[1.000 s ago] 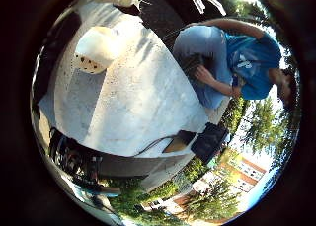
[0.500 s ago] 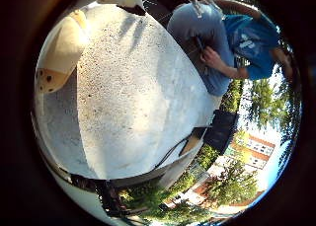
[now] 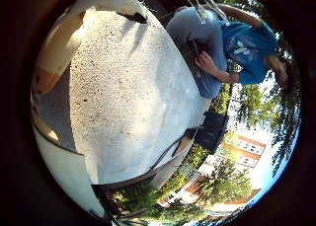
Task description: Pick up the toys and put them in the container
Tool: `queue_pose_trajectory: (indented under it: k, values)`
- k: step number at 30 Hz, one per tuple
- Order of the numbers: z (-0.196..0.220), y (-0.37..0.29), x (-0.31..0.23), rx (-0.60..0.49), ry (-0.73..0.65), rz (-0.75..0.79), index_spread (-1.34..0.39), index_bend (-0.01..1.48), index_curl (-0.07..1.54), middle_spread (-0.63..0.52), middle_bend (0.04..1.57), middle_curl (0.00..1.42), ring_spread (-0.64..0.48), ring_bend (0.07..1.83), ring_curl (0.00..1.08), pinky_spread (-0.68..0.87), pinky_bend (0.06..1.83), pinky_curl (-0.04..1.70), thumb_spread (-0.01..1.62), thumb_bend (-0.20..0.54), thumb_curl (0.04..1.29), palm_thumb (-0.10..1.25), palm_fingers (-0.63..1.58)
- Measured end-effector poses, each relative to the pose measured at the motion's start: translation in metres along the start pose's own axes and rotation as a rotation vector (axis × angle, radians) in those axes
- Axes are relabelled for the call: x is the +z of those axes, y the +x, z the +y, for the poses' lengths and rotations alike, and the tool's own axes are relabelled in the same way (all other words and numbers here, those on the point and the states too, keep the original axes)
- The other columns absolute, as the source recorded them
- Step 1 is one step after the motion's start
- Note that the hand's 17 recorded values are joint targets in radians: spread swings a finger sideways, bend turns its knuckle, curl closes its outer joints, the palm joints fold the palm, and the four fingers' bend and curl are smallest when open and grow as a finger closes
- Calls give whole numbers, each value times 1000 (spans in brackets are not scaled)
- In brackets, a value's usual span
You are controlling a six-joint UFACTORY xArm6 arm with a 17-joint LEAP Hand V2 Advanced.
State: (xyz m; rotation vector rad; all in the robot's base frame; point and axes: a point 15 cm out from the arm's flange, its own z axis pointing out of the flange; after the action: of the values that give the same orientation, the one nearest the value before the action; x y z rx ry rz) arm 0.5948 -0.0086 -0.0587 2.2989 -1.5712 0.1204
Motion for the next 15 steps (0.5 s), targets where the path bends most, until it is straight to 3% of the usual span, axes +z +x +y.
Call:
queue_pose_trajectory:
  k: [7,15]
  values:
    - [0,-7,4,-27,-7,1,-423,163,301,-140,711,723,75,1100,603,480,972,552,1070,-15,343,550,1079]
    - [12,11,2,-4,-32,-20,-692,308,328,-216,954,945,-39,1267,726,360,1279,744,1043,34,461,828,1081]
